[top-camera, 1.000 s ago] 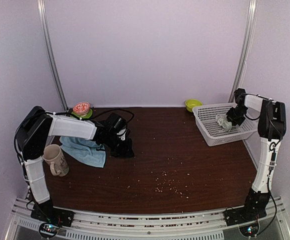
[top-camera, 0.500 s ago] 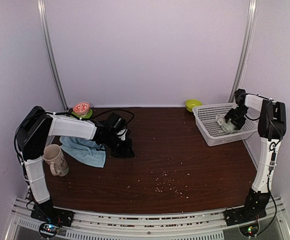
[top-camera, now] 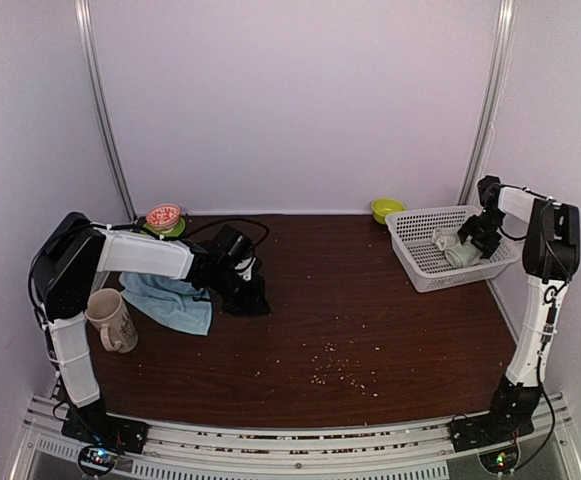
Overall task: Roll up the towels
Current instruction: Place the towel in the bin.
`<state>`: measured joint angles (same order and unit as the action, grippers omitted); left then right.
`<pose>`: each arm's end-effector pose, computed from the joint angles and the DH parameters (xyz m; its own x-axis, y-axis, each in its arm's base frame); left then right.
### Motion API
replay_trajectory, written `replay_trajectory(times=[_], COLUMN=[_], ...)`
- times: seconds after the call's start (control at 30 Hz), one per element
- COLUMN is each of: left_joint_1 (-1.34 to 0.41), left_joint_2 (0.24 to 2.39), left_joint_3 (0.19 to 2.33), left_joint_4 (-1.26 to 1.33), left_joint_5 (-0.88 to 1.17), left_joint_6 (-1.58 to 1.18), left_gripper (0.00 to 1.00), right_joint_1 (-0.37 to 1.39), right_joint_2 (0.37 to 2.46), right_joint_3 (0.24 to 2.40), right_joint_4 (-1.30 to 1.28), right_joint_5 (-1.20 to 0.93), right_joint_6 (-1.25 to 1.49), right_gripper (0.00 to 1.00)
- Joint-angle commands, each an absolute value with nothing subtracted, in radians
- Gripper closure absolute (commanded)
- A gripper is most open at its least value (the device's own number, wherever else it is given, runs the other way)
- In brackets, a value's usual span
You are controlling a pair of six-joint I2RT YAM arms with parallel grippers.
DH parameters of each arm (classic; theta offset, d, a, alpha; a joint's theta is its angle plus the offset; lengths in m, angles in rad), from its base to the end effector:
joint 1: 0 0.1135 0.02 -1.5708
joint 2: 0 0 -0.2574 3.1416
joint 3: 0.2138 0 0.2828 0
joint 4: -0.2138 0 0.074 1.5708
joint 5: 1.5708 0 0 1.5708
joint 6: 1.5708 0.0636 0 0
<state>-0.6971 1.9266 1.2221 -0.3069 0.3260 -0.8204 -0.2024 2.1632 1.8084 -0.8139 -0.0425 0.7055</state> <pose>0.3169 -0.2919 0.1077 -0.9833 -0.0804 -0.1633 0.0283 0.8189 -0.5733 0.4879 -0.0974 0.1607 -0.5666 0.7776 -0.2726 0.7250 0.6277 0.2835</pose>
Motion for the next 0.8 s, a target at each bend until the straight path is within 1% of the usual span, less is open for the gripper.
replay_trajectory(times=[0.0, 0.1, 0.17, 0.37, 0.43, 0.77], left_joint_1=[-0.689, -0.69, -0.689, -0.69, -0.689, -0.689], left_joint_2=[1.934, 1.936, 1.935, 1.937, 1.939, 1.954], left_joint_3=[1.22, 1.221, 1.221, 1.218, 1.218, 1.221], left_joint_4=[-0.269, -0.268, -0.268, -0.268, -0.27, -0.269], left_joint_5=[0.342, 0.344, 0.343, 0.344, 0.343, 0.347], left_joint_6=[-0.823, -0.823, -0.825, -0.825, -0.827, -0.83], left_gripper=[0.96, 0.96, 0.96, 0.96, 0.96, 0.96], right_joint_1=[-0.221, -0.227, -0.231, -0.243, -0.252, -0.269], right_joint_2=[2.095, 2.086, 2.084, 2.101, 2.105, 2.174], right_joint_3=[1.779, 1.771, 1.763, 1.762, 1.757, 1.786], right_joint_4=[-0.794, -0.78, -0.767, -0.75, -0.745, -0.741], right_joint_5=[-0.012, -0.01, -0.014, -0.029, -0.029, -0.071], right_joint_6=[0.722, 0.732, 0.74, 0.76, 0.772, 0.802], right_gripper=[0.27, 0.29, 0.33, 0.57, 0.63, 0.74])
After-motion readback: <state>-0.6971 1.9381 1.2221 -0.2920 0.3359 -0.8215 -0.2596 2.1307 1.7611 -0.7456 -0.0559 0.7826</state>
